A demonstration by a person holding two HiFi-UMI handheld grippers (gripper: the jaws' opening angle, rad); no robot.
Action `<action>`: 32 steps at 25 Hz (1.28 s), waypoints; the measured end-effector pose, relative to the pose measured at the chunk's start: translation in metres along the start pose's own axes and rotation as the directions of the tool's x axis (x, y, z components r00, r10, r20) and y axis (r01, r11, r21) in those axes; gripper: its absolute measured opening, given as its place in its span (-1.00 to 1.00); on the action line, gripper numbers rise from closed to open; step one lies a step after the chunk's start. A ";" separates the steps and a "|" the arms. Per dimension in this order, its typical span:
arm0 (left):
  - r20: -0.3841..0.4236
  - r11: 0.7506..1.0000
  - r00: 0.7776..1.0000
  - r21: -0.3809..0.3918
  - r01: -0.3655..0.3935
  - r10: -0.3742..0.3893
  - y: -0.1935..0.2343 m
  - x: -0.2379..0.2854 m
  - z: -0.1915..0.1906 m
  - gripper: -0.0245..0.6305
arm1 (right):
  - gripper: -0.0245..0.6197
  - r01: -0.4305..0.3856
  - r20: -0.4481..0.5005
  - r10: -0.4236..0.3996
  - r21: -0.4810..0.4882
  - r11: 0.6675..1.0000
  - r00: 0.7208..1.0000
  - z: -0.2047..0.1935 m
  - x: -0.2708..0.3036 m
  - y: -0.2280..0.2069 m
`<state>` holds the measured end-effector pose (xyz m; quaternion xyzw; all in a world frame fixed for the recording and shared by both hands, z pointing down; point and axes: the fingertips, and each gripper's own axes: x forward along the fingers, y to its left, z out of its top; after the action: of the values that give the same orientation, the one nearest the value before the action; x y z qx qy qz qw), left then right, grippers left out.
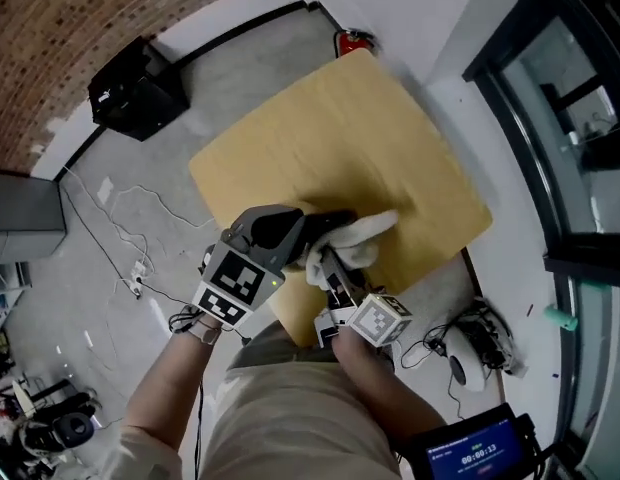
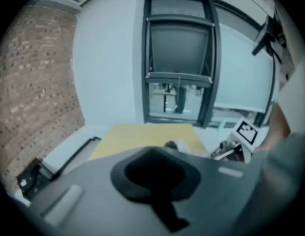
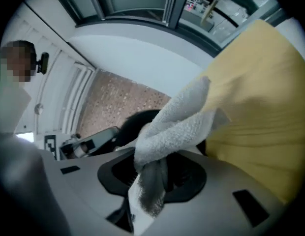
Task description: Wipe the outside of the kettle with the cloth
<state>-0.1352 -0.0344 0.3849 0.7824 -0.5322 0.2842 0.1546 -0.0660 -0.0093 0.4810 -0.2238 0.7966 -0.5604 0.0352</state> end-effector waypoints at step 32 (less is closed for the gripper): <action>0.008 0.987 0.994 0.117 0.109 -0.110 -0.012 0.006 0.002 -0.94 | -0.51 0.137 0.443 -0.235 0.242 0.960 0.865 -0.035 -0.026 -0.006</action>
<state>-0.1218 -0.0353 0.3884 0.8202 -0.4720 0.3001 0.1201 -0.0520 0.0305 0.4941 -0.4236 0.6779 -0.5687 0.1940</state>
